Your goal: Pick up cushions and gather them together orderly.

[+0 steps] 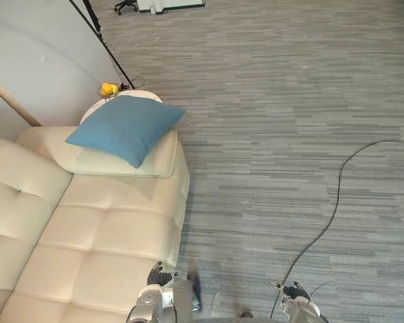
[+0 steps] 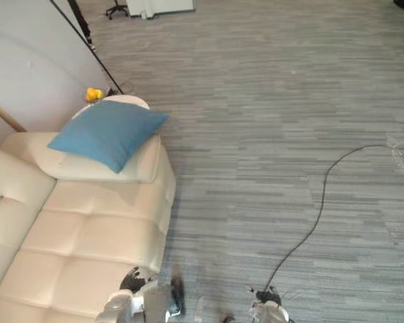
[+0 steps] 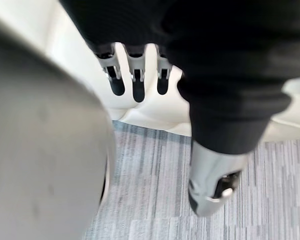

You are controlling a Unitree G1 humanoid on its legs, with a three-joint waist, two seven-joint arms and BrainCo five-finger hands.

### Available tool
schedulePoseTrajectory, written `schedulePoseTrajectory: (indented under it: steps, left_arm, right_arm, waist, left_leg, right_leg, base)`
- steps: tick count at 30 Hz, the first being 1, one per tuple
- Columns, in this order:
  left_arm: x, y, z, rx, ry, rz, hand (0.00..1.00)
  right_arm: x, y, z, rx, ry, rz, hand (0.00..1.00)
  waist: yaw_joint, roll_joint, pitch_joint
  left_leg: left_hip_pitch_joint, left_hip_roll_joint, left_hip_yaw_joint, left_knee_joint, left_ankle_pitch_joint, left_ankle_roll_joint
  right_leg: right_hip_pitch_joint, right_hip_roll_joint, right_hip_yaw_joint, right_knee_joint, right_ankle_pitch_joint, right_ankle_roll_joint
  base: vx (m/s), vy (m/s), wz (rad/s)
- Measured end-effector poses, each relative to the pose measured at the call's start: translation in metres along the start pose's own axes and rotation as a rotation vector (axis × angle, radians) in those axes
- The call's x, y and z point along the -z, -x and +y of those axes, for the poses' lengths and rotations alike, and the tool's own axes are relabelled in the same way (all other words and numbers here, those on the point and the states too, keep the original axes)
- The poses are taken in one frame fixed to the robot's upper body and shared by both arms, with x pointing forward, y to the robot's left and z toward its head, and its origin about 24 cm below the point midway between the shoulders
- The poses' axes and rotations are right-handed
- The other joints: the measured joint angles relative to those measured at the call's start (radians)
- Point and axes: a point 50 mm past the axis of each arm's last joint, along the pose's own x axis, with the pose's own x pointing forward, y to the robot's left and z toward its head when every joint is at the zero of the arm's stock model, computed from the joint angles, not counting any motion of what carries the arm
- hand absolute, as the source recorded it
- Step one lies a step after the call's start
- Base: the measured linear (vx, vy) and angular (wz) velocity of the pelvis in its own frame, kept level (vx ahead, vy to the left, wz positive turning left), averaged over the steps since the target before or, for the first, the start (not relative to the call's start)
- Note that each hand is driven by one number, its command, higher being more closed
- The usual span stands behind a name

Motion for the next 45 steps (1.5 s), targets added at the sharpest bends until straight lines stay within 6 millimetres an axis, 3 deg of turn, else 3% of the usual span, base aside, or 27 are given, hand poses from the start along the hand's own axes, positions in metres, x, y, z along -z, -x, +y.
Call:
schedulePoseTrajectory:
  steps: [2,3,4,5,6,8,10,12,14,16,17,19,20,22,23,24,26,28,30,31,32,34,38,40,42,45]
  left_arm:
    - [-0.003,-0.002,0.009,-0.018,-0.015,-0.006,0.0]
    - [-0.003,-0.002,0.009,-0.016,-0.02,-0.004,0.0]
    - [-0.001,-0.002,0.009,-0.016,-0.024,0.003,0.0]
    - [0.0,-0.002,0.009,-0.016,-0.029,0.012,0.0]
    - [0.001,-0.002,0.01,-0.014,-0.04,0.02,0.0]
    - [0.006,-0.001,0.009,-0.004,-0.072,0.033,0.0]
    - [0.004,-0.002,0.011,-0.008,-0.078,0.029,0.0]
    - [0.001,-0.003,0.011,-0.008,-0.079,0.019,0.0]
    - [0.006,-0.002,0.016,-0.02,-0.086,0.037,0.0]
    - [0.017,0.0,0.025,-0.041,-0.085,0.072,0.0]
    - [0.025,0.002,0.019,-0.03,-0.067,0.104,0.0]
    - [0.034,0.006,0.014,-0.033,-0.021,0.128,0.0]
    - [0.031,0.005,0.016,-0.041,-0.007,0.119,0.0]
    - [0.025,0.005,0.014,-0.044,0.026,0.096,0.0]
    - [0.023,0.005,0.014,-0.042,0.027,0.081,0.0]
    - [0.021,0.005,0.015,-0.041,0.023,0.072,0.0]
    - [0.017,0.003,0.015,-0.037,0.015,0.057,0.0]
    - [0.014,0.003,0.012,-0.024,-0.005,0.05,0.0]
    - [0.013,0.002,0.008,0.006,-0.034,0.046,0.0]
    - [0.014,0.003,0.008,0.007,-0.037,0.051,0.0]
    - [0.013,0.001,0.013,-0.004,-0.043,0.054,0.0]
    - [0.013,0.0,0.017,-0.013,-0.045,0.06,0.0]
    - [0.019,0.001,0.018,-0.005,-0.075,0.082,0.0]
    - [0.021,0.001,0.018,-0.005,-0.074,0.088,0.0]
    - [0.022,0.002,0.019,-0.01,-0.072,0.094,0.0]
    - [0.023,0.002,0.019,-0.013,-0.065,0.095,0.0]
  right_arm:
    - [0.007,0.002,0.004,-0.007,-0.004,0.017,0.0]
    - [0.008,0.002,0.003,-0.004,-0.002,0.019,0.0]
    - [0.01,0.003,0.002,-0.006,0.0,0.021,0.0]
    - [0.01,0.003,0.004,-0.014,0.005,0.022,0.0]
    - [0.012,0.003,0.006,-0.02,0.006,0.027,0.0]
    - [0.011,0.004,0.007,-0.028,0.009,0.02,0.0]
    - [0.01,0.003,0.006,-0.034,0.015,0.016,0.0]
    - [0.009,0.003,0.007,-0.037,0.015,0.016,0.0]
    - [0.009,0.003,0.008,-0.04,0.015,0.019,0.0]
    - [0.018,0.004,0.004,-0.031,0.017,0.046,0.0]
    - [0.018,0.003,-0.003,-0.013,0.015,0.051,0.0]
    - [0.018,0.002,-0.01,0.008,0.012,0.062,0.0]
    - [0.017,0.002,-0.009,0.005,0.009,0.058,0.0]
    - [0.016,0.002,-0.011,0.007,0.021,0.048,0.0]
    - [0.018,0.003,-0.013,0.013,0.033,0.047,0.0]
    - [0.019,0.003,-0.011,0.01,0.031,0.048,0.0]
    - [0.017,0.003,-0.008,0.004,0.025,0.037,0.0]
    - [0.016,0.003,-0.01,0.007,0.025,0.034,0.0]
    - [0.019,0.003,-0.016,0.024,0.016,0.044,0.0]
    - [0.018,0.003,-0.017,0.028,0.013,0.045,0.0]
    - [0.021,0.004,-0.013,0.022,0.002,0.059,0.0]
    - [0.017,0.003,-0.009,0.009,0.003,0.05,0.0]
    - [0.018,0.004,-0.003,-0.015,0.006,0.049,0.0]
    - [0.02,0.005,-0.001,-0.024,0.016,0.049,0.0]
    - [0.021,0.005,0.001,-0.028,0.019,0.049,0.0]
    - [0.022,0.005,-0.001,-0.025,0.018,0.048,0.0]
  waist:
    - [-0.004,-0.056,-0.005]
    - [0.002,-0.057,-0.005]
    - [0.001,-0.058,-0.006]
    - [0.0,-0.059,-0.003]
    - [-0.004,-0.058,-0.002]
    - [-0.008,-0.052,-0.001]
    - [-0.016,-0.043,0.004]
    - [-0.028,-0.044,0.003]
    - [-0.04,-0.052,0.001]
    - [-0.06,-0.085,0.0]
    - [-0.055,-0.047,-0.009]
    - [-0.051,-0.018,-0.028]
    - [-0.054,-0.013,-0.023]
    - [-0.054,-0.002,-0.008]
    - [-0.047,0.005,-0.002]
    - [-0.042,0.002,-0.001]
    - [-0.034,-0.009,-0.002]
    - [-0.035,-0.013,-0.006]
    - [-0.036,-0.006,-0.01]
    - [-0.034,-0.001,-0.013]
    - [-0.029,-0.027,-0.008]
    - [-0.024,-0.047,-0.007]
    - [-0.024,-0.048,-0.006]
    - [-0.029,-0.048,-0.007]
    - [-0.03,-0.05,-0.01]
    - [-0.04,-0.048,-0.011]
  left_leg:
    - [0.019,-0.046,0.017,0.031,-0.076,0.017]
    - [0.047,-0.047,0.028,0.045,-0.105,0.021]
    - [0.077,-0.05,0.036,0.041,-0.127,0.022]
    - [0.127,-0.06,0.035,0.03,-0.161,0.025]
    - [0.194,-0.072,0.034,0.01,-0.183,0.02]
    - [0.302,-0.078,0.032,-0.04,-0.198,0.016]
    - [0.379,-0.069,0.008,-0.096,-0.199,0.015]
    - [0.398,-0.051,-0.026,-0.1,-0.206,0.003]
    - [0.433,-0.032,-0.06,-0.113,-0.231,-0.034]
    - [0.466,-0.046,-0.109,-0.112,-0.287,-0.072]
    - [0.481,-0.013,-0.124,-0.11,-0.293,-0.076]
    - [0.437,0.018,-0.126,-0.006,-0.297,-0.082]
    - [0.367,0.036,-0.134,0.144,-0.299,-0.087]
    - [0.211,0.089,-0.152,0.493,-0.239,-0.126]
    - [0.15,0.124,-0.136,0.639,-0.213,-0.112]
    - [0.115,0.138,-0.096,0.677,-0.223,-0.096]
    - [0.061,0.136,0.01,0.611,-0.251,-0.064]
    - [0.061,0.107,0.151,0.352,-0.242,-0.052]
    - [0.07,0.053,0.248,0.045,-0.122,-0.029]
    - [0.08,0.041,0.242,-0.013,-0.051,0.001]
    - [0.1,0.01,0.234,-0.034,-0.039,0.031]
    - [0.137,-0.014,0.233,-0.045,-0.078,0.041]
    - [0.273,-0.045,0.199,-0.05,-0.158,0.054]
    - [0.314,-0.048,0.167,-0.067,-0.175,0.044]
    - [0.331,-0.049,0.131,-0.071,-0.183,0.038]
    - [0.347,-0.04,0.024,-0.074,-0.192,0.016]
  right_leg:
    - [-0.001,-0.058,0.001,0.078,-0.024,0.028]
    - [-0.039,-0.073,0.017,0.21,-0.025,0.03]
    - [-0.084,-0.093,0.026,0.348,-0.024,0.062]
    - [-0.17,-0.127,0.03,0.566,0.014,0.126]
    - [-0.245,-0.161,0.034,0.754,0.021,0.157]
    - [-0.304,-0.193,-0.019,0.836,-0.019,0.127]
    - [-0.36,-0.194,-0.096,0.746,-0.058,0.081]
    - [-0.402,-0.172,-0.11,0.559,-0.045,0.058]
    - [-0.421,-0.114,0.0,0.297,0.074,0.055]
    - [-0.426,-0.096,0.11,0.219,0.236,0.039]
    - [-0.437,-0.072,0.092,0.277,0.202,0.02]
    - [-0.422,-0.056,0.071,0.271,0.143,0.004]
    - [-0.392,-0.054,0.043,0.25,0.124,0.006]
    - [-0.312,-0.036,-0.006,0.22,0.104,-0.024]
    - [-0.255,-0.027,-0.033,0.211,0.077,-0.043]
    - [-0.213,-0.028,-0.056,0.192,0.071,-0.041]
    - [-0.147,-0.042,-0.096,0.133,0.066,-0.033]
    - [-0.105,-0.061,-0.158,0.074,0.073,-0.012]
    - [-0.072,-0.059,-0.226,0.045,0.061,0.021]
    - [-0.065,-0.05,-0.231,0.048,0.051,0.035]
    - [-0.049,-0.072,-0.233,0.051,0.047,0.049]
    - [-0.057,-0.109,-0.206,0.14,0.035,0.073]
    - [-0.17,-0.215,-0.151,0.61,0.021,0.106]
    - [-0.225,-0.215,-0.137,0.673,-0.028,0.103]
    - [-0.268,-0.201,-0.125,0.621,-0.041,0.092]
    - [-0.301,-0.109,0.049,0.4,-0.029,0.073]
  base:
    - [0.59,0.157,-0.02]
    - [0.5,0.156,-0.14]
    - [0.57,0.211,-0.22]
    - [0.47,0.169,-0.17]
    - [0.48,0.156,-0.07]
    - [0.44,0.094,0.12]
    - [0.47,-0.004,0.4]
    - [0.4,-0.111,0.68]
    - [0.45,-0.221,0.63]
    - [0.41,-0.291,0.63]
    - [0.39,-0.305,0.35]
    - [0.37,-0.259,0.18]
    - [0.31,-0.268,0.44]
    - [0.31,-0.27,0.57]
    - [0.33,-0.195,0.51]
    - [0.27,-0.132,0.52]
    - [0.2,-0.074,0.57]
    - [0.3,-0.023,0.87]
    - [0.38,0.064,1.0]
    - [0.38,0.104,0.62]
    - [0.35,0.107,0.32]
    - [0.34,0.128,0.17]
    - [0.3,0.13,0.21]
    - [0.28,0.042,0.52]
    - [0.21,-0.03,0.58]
    - [0.19,-0.124,0.9]
